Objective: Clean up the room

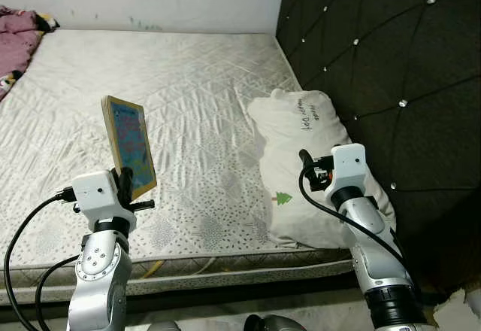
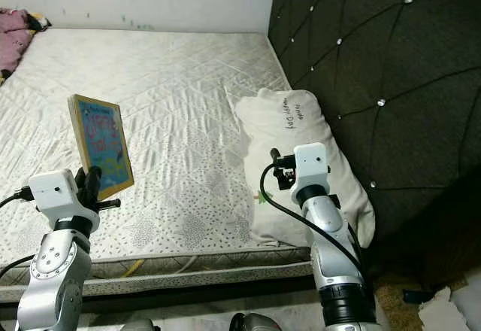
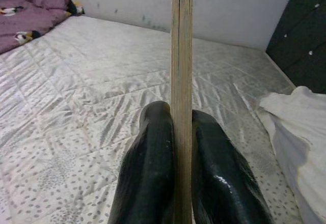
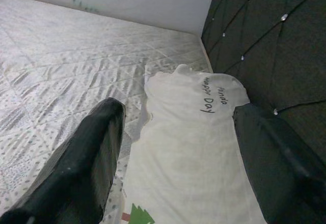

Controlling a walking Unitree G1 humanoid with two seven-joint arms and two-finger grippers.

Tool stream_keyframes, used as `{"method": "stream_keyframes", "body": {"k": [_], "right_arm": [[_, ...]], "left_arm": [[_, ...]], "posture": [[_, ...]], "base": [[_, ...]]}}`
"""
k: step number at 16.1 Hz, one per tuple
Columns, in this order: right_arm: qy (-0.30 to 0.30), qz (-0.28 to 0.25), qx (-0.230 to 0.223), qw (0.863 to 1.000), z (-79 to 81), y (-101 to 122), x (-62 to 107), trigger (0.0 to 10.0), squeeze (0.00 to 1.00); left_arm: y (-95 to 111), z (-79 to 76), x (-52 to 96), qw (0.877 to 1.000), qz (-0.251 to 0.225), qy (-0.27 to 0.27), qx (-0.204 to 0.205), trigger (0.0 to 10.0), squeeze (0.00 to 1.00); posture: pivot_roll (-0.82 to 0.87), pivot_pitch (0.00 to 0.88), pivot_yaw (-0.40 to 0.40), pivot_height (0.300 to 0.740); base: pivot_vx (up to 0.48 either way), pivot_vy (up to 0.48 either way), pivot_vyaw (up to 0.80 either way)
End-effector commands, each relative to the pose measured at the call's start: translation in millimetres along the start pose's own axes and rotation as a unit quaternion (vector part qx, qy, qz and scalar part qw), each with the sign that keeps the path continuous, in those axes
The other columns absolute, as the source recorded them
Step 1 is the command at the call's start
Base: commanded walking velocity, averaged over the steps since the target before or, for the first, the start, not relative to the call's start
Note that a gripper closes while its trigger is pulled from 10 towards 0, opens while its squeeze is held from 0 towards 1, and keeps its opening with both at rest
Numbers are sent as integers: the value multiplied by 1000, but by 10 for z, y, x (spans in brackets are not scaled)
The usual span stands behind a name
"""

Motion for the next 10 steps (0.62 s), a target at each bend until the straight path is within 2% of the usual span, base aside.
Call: {"method": "stream_keyframes", "body": {"k": [1, 7, 10], "right_arm": [[4, -7, 3, 1000, 7, 43, -23, 10000, 0], [7, -7, 2, 1000, 14, 38, -24, 10000, 0], [8, -5, 2, 1000, 17, 23, -25, 10000, 0]], "left_arm": [[101, -30, -43, 1000, -17, -2, 3, 10000, 0], [102, -31, -51, 1000, -18, -2, 3, 10000, 0], [88, -6, -55, 1000, -16, 6, -2, 10000, 0]], "posture": [[50, 0, -39, 697], [50, 0, -38, 630], [51, 0, -39, 630]], "base": [[0, 0, 0], [0, 0, 0], [0, 0, 0]]}}
Point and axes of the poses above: a point about 5 cm out from each wrist's last joint towards the gripper, its own x axis pointing back from the gripper into the wrist, its own y axis along the axis of the wrist's last joint, z = x × y, the point moved 5 cm from there along -x, pointing out of the wrist towards the gripper, and after that the axes turned 2 degrees about -x, right-handed, at the moved point
